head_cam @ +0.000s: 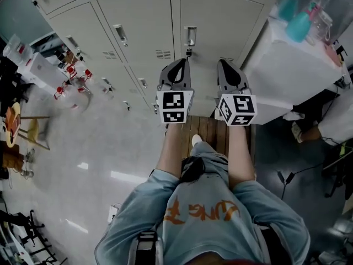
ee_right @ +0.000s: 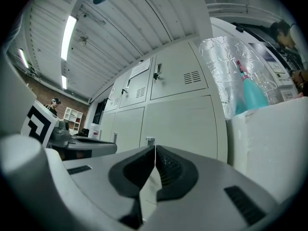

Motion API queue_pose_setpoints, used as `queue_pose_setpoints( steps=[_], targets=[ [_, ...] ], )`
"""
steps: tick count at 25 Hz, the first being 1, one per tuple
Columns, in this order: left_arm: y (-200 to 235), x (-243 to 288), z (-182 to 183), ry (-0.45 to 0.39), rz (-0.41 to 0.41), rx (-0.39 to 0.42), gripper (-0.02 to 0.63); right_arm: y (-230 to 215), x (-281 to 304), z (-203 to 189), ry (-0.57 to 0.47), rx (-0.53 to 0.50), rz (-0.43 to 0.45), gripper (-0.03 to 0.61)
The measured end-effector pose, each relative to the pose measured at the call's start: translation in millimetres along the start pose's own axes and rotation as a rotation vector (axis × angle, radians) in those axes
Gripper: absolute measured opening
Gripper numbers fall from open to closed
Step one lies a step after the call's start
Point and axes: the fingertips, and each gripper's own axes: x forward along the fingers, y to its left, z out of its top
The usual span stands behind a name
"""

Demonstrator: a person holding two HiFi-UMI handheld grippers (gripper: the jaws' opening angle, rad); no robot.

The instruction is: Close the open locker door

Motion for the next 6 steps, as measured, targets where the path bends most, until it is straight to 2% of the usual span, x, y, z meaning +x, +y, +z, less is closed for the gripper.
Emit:
queue_pose_setpoints(
  steps=[6],
  targets=[
    [-13,16,-11,0.007,-0.048,0.004,0.018,-12,1,-11,0.018,-0.009,-0.021,0.032]
  ],
)
